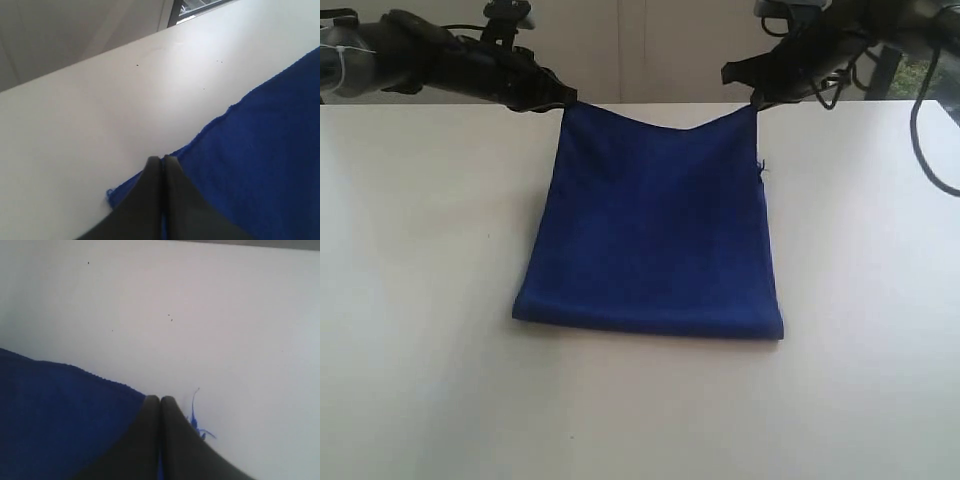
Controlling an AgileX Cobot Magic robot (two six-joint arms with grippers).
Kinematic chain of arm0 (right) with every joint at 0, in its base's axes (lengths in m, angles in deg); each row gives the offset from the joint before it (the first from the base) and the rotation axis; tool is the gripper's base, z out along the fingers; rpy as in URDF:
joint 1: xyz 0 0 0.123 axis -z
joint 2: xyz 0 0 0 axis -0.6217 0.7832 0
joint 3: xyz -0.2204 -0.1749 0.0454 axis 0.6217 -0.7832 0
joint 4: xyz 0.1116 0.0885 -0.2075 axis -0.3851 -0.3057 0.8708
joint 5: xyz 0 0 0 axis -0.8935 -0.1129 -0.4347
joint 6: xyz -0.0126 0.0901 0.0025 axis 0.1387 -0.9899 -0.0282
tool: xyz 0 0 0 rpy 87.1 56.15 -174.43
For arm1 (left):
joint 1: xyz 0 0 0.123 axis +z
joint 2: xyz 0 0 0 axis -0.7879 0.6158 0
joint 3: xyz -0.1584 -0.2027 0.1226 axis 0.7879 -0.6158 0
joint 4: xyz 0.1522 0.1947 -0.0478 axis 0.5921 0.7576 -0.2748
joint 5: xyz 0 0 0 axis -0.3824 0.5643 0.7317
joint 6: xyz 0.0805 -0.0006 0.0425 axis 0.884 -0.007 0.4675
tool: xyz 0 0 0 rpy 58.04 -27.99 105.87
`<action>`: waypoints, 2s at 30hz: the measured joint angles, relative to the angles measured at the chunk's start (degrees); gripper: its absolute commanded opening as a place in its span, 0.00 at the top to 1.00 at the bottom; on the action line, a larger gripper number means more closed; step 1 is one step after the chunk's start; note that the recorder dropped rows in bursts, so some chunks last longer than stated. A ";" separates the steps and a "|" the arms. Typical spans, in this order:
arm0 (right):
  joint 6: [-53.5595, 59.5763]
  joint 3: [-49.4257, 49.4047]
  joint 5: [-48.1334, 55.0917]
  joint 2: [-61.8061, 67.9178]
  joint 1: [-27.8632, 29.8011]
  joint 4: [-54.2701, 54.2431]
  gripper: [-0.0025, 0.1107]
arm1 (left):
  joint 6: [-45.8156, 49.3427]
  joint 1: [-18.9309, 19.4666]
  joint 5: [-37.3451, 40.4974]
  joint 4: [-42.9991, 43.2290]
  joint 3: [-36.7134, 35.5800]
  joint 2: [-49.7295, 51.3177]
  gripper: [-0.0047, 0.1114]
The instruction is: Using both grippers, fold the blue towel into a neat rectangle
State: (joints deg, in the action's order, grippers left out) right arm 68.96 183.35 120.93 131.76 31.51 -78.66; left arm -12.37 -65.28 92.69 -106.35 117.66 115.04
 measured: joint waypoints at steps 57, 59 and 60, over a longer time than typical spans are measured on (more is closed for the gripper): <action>-4.94 0.10 -11.60 12.18 0.00 -2.87 0.98 | 5.34 0.00 -6.56 -8.81 0.00 7.67 0.96; -4.94 0.10 -11.50 12.18 0.00 -2.87 0.98 | 5.34 0.00 -6.56 -8.81 0.00 7.67 0.96; -4.94 0.10 -11.50 12.18 0.00 -2.87 0.98 | 5.34 0.00 -6.56 -8.81 0.00 7.67 0.96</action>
State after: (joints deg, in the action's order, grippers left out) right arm 64.01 183.45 109.43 143.94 31.51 -81.53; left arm -7.03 -65.28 86.14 -115.16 117.66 122.71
